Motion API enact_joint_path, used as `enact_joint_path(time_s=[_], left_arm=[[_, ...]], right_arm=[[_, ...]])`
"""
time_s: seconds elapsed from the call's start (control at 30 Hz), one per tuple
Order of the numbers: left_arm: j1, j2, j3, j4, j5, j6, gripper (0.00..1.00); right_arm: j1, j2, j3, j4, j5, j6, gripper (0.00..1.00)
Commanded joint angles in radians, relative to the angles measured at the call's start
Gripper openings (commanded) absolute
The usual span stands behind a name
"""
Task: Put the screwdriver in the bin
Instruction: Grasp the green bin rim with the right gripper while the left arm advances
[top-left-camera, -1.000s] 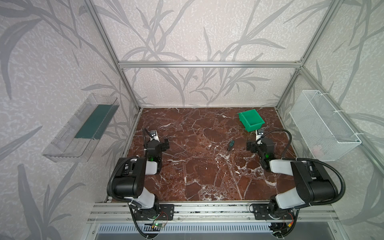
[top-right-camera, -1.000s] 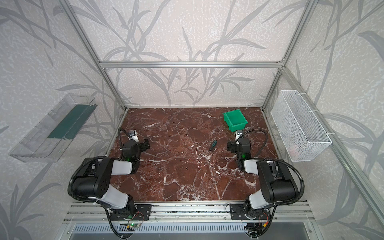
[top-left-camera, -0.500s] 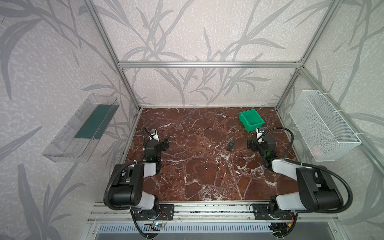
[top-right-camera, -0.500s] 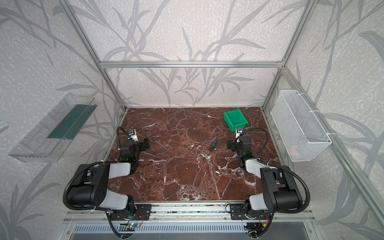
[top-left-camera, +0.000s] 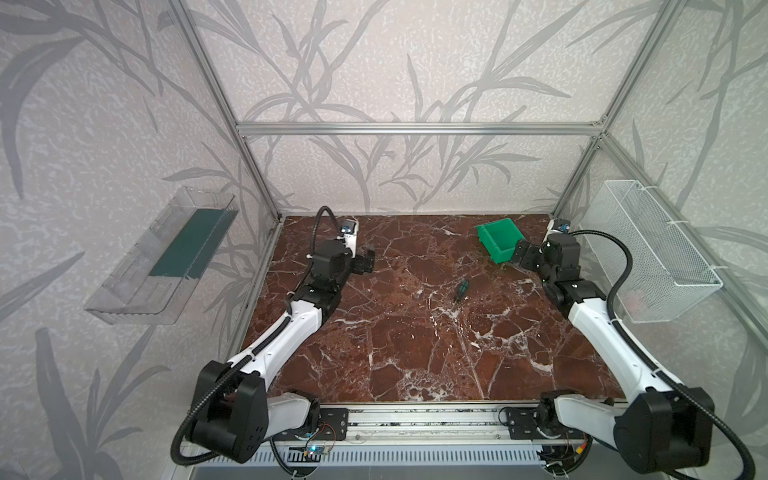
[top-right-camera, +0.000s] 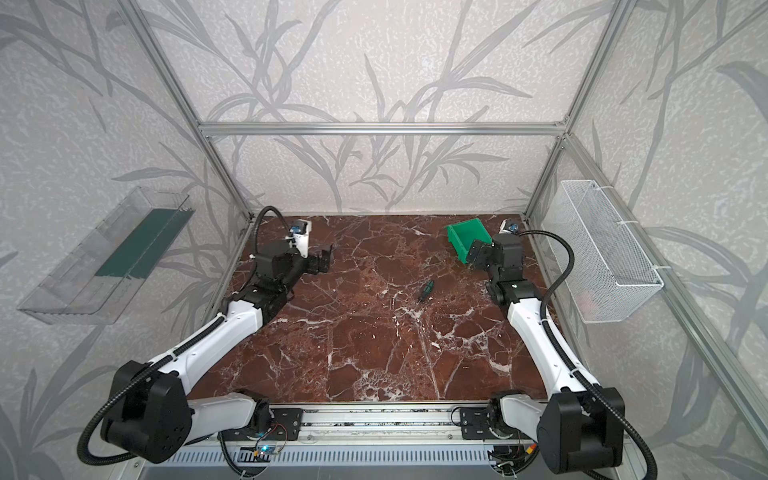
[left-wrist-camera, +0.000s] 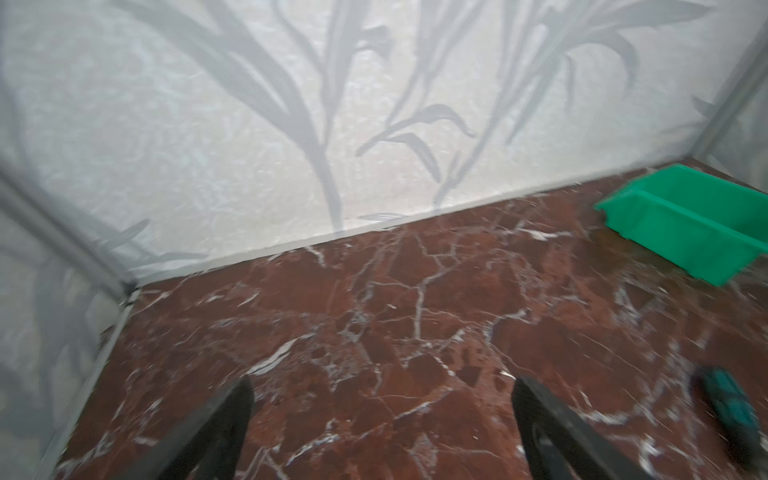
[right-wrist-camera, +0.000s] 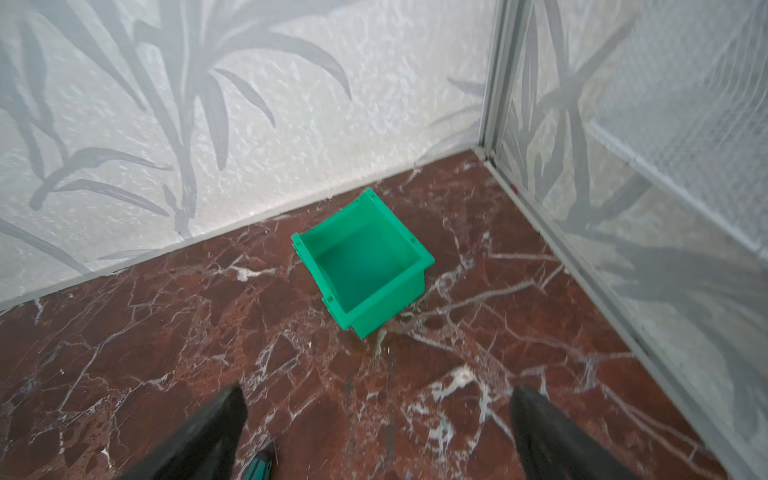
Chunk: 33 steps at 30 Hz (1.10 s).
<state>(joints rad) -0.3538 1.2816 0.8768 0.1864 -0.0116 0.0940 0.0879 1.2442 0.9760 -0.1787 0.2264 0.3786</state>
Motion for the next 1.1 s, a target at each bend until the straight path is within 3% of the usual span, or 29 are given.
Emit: enact_joint_path(time_s=[0.0,0.1,0.27,0.5,0.7,0.87,1.07], left_arm=[[-0.086,0.057,0.103,-0.17,0.044,0.125,0.99],[-0.16,0.136,0.228,-0.262,0.049,0.136,0.99],[-0.253,0.256,0.411,-0.388,-0.01,0.152,0.99],[-0.28,0.392,0.644,-0.601,-0.163,0.059,0.99],[-0.284,0.46,0.692,-0.681,-0.133,-0.028,0.99],[-0.285,0.479,0.714,-0.714,-0.169,-0.085,0.99],[-0.285,0.473,0.713,-0.715,-0.202,-0.055,0.99]], right_arm=[[-0.006,0.143,0.167,-0.215,-0.013,0.174,0.99],[-0.027,0.32,0.34,-0.364,-0.059,0.252,0.99],[-0.041,0.569,0.569,-0.47,-0.141,0.349,0.99],[-0.082,0.792,0.744,-0.526,-0.256,0.463,0.91],[-0.089,0.89,0.851,-0.586,-0.247,0.464,0.84],[-0.1,0.944,0.871,-0.584,-0.23,0.456,0.66],[-0.1,1.003,1.0,-0.669,-0.182,0.396,0.43]])
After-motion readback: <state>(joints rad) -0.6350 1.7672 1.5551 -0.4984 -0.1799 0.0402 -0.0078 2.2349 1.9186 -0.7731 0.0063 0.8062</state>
